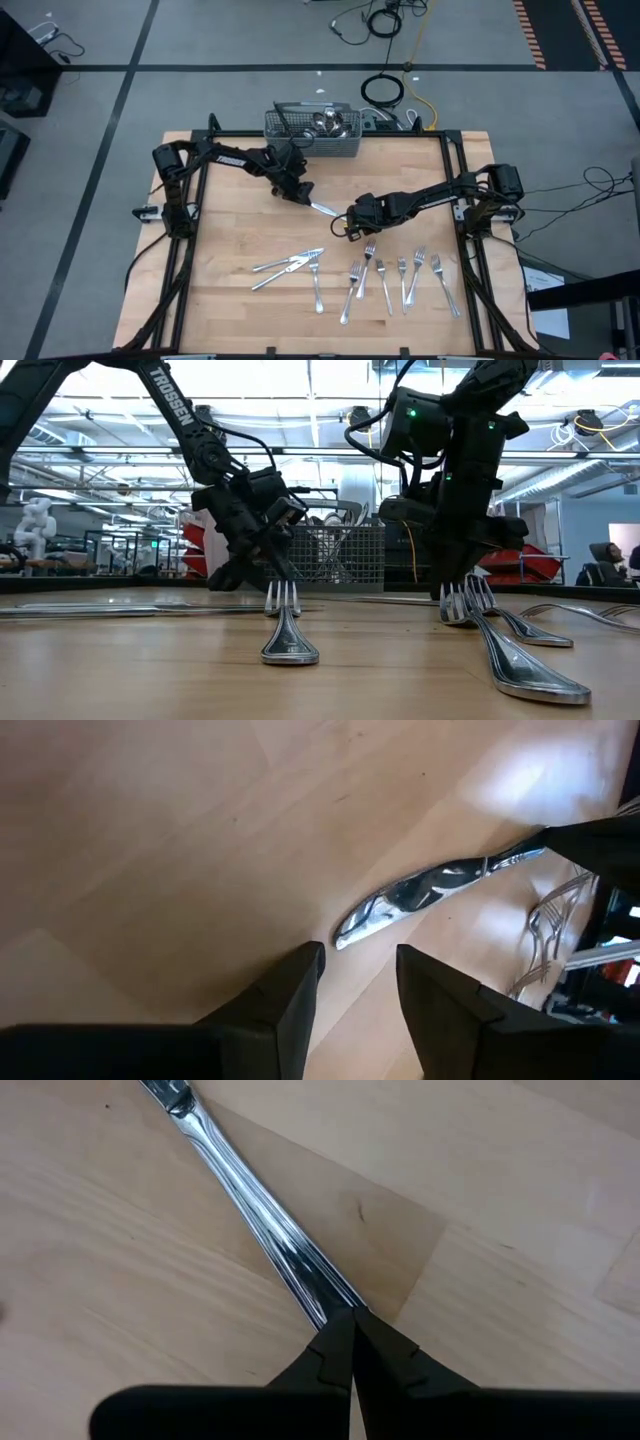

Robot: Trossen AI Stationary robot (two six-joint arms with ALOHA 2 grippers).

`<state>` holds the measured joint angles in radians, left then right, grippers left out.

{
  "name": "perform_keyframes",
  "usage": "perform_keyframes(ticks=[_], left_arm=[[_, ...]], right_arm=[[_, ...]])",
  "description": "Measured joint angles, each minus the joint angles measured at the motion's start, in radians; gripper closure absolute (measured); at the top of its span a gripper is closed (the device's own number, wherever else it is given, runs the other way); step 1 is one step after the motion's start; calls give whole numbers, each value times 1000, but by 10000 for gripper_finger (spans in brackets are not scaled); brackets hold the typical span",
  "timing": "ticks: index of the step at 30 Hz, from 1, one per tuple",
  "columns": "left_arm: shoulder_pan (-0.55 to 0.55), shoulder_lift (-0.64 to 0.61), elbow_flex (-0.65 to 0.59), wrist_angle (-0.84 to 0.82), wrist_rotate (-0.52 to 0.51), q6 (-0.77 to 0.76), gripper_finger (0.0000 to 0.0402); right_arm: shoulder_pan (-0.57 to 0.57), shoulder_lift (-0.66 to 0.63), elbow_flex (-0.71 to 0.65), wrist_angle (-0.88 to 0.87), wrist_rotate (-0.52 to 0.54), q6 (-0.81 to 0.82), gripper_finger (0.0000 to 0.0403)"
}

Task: Sort silverware
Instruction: Put the silver knife into the gray utensil holder

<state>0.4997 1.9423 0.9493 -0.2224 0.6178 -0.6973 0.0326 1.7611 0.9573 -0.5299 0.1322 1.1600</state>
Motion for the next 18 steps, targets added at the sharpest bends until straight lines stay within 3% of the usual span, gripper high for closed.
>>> perform_keyframes(ticks=[11,18], left_arm=[[-56,0,0,30,-80,-64,249],[-60,0,-3,75,-75,-151,249]], right_arm=[[-8,0,0,15,9,-17,403],[-13,0,-1,32,15,-31,403]])
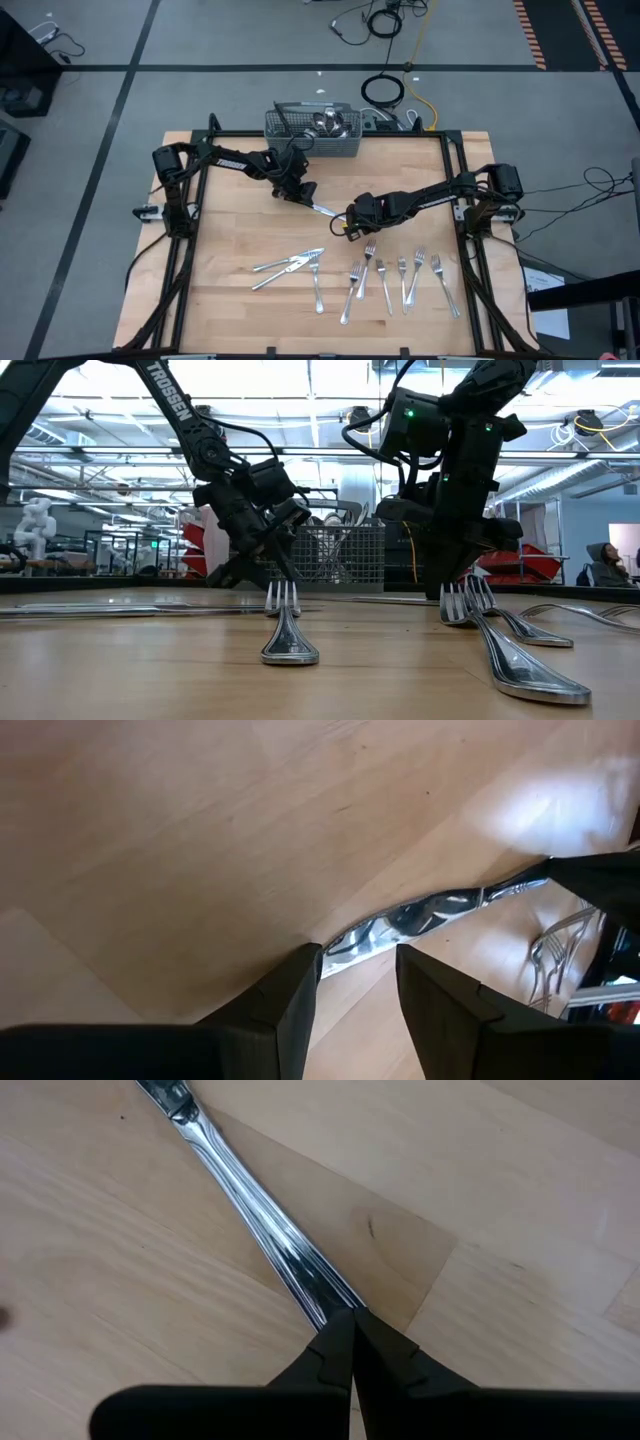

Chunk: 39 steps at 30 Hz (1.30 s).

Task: Sort silverware
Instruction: Put the silver knife into the gray utensil holder

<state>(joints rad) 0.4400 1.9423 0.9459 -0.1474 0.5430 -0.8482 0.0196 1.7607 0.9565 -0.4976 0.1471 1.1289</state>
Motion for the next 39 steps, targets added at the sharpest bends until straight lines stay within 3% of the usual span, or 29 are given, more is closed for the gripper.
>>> perform_keyframes(ticks=[4,11,19,26,29,33,39], left_arm=[[-3,0,-1,0,3,26,273],[-5,11,-5,21,40,106,390],[0,-15,-3,18,79,129,398],[8,-20,-3,16,69,140,399],[12,-20,-2,8,67,153,400],[22,-21,-2,4,65,156,395],[32,-21,-2,1,62,182,369]], right_arm=[[0,0,0,2,1,-13,403],[-1,1,0,20,15,-16,403],[-1,-3,13,11,80,-81,403],[-3,-12,118,3,87,-410,398],[-9,-13,190,-39,90,-554,373],[-28,-14,222,-82,89,-781,311],[-49,41,214,-74,92,-889,225]])
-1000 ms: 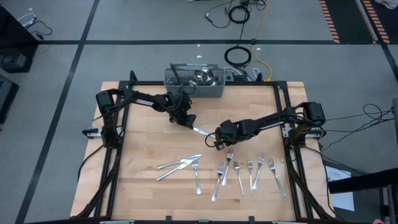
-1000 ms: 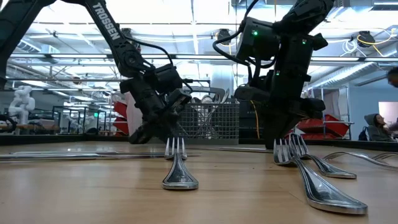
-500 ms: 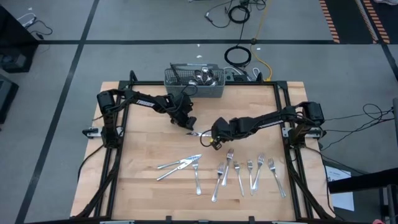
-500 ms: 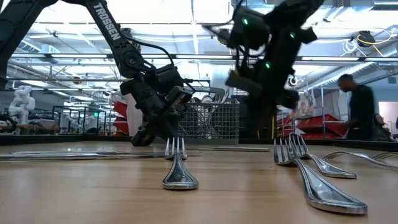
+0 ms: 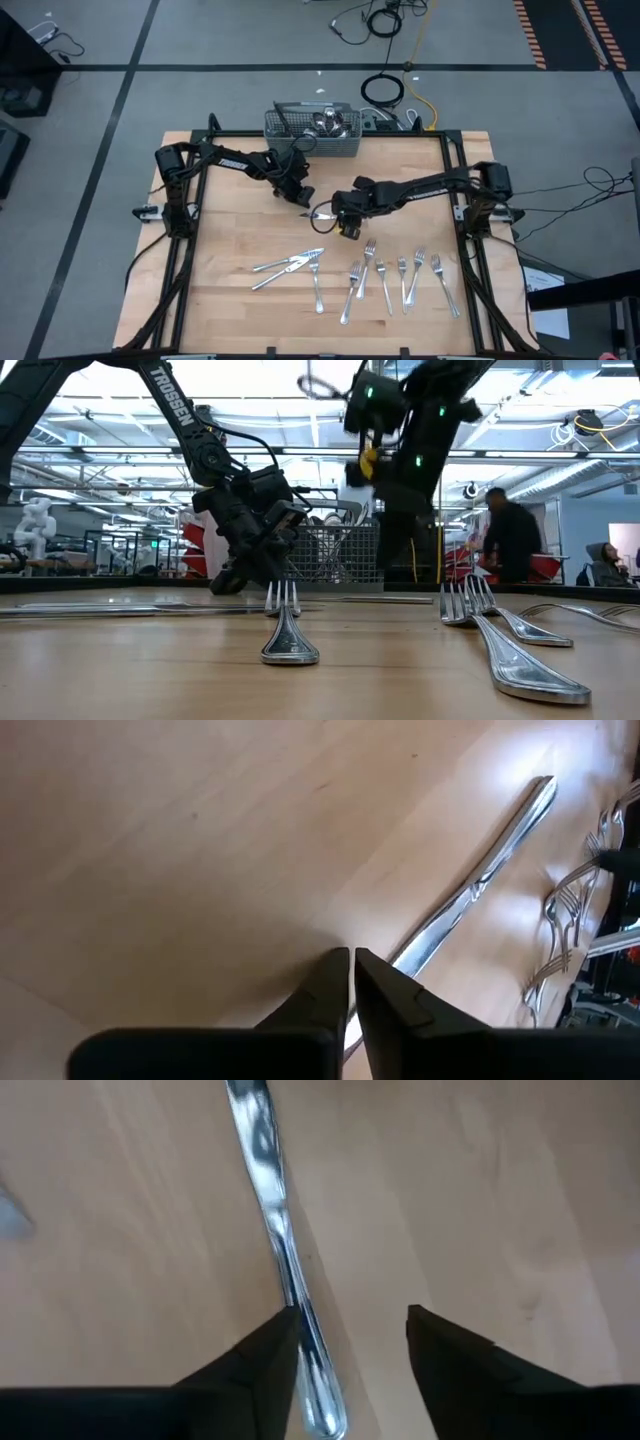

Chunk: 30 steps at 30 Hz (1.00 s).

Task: Sort silverware
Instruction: Put the silver knife into the gray utensil holder

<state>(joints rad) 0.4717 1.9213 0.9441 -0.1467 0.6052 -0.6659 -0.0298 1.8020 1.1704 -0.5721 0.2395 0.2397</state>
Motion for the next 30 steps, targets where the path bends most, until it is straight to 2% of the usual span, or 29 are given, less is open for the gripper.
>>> perform_keyframes(ticks=[3,7,11,20,23,27,30], left_arm=[[0,0,0,-1,0,38,364],[0,0,0,-4,0,49,362],[1,0,1,-6,0,53,361],[6,0,1,-24,10,81,360],[7,0,1,-29,15,97,360],[14,0,1,-31,28,107,360],[30,-1,1,-36,43,107,360]], right_arm=[[2,42,-4,33,41,-60,217],[4,89,-4,83,41,-107,223],[4,120,-4,113,-34,-115,228],[-11,172,0,100,-63,-61,231],[-28,175,2,80,-102,-60,267],[-36,176,3,58,-144,-36,374],[-39,176,2,59,-142,-1,386]])
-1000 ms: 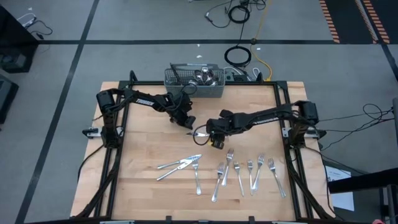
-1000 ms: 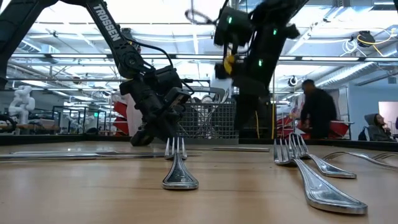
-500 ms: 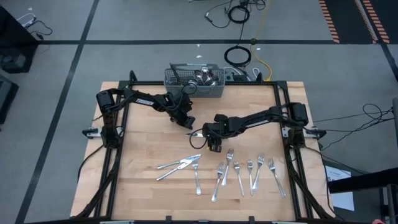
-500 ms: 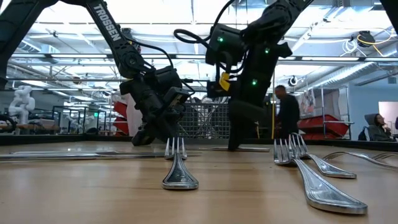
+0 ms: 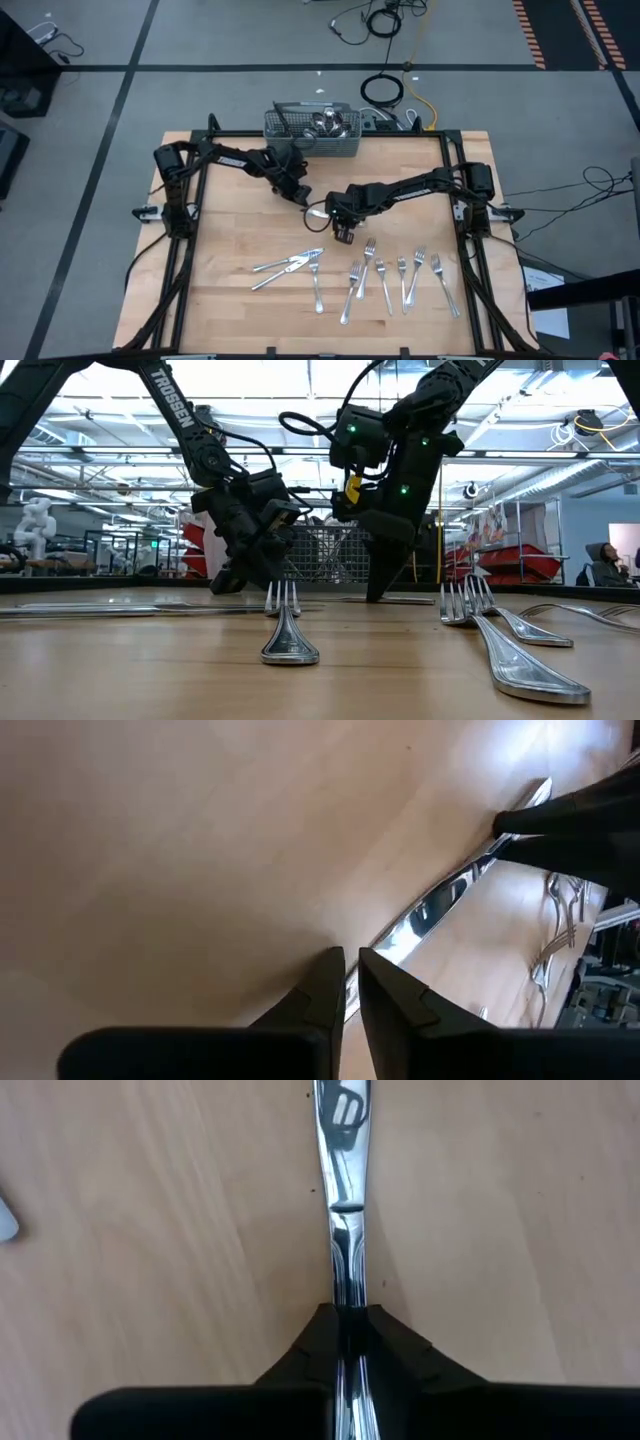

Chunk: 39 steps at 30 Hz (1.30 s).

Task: Sort silverware
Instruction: Put the silver knife into the gray utensil holder

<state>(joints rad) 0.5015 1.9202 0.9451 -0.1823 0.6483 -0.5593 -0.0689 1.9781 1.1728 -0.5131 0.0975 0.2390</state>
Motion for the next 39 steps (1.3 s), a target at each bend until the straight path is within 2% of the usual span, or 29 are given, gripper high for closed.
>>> perform_keyframes(ticks=[5,12,23,27,32,35,39], left_arm=[[50,-41,-5,-66,6,39,360],[129,-155,-5,-232,-10,100,360],[141,-343,-3,-504,-24,265,360],[144,-380,-3,-540,-96,312,360],[155,-394,-2,-539,-122,335,360],[155,-394,-2,-542,-122,358,360],[154,-394,-2,-541,-121,366,360]], right_arm=[[4,-1,27,-4,10,13,397],[1,-34,94,-4,83,35,398],[-5,-81,124,1,148,80,401],[-31,-78,125,2,44,30,361],[-65,-78,100,-59,20,8,276],[-84,-78,67,-73,-30,9,227],[-94,-78,32,-68,-46,18,200]])
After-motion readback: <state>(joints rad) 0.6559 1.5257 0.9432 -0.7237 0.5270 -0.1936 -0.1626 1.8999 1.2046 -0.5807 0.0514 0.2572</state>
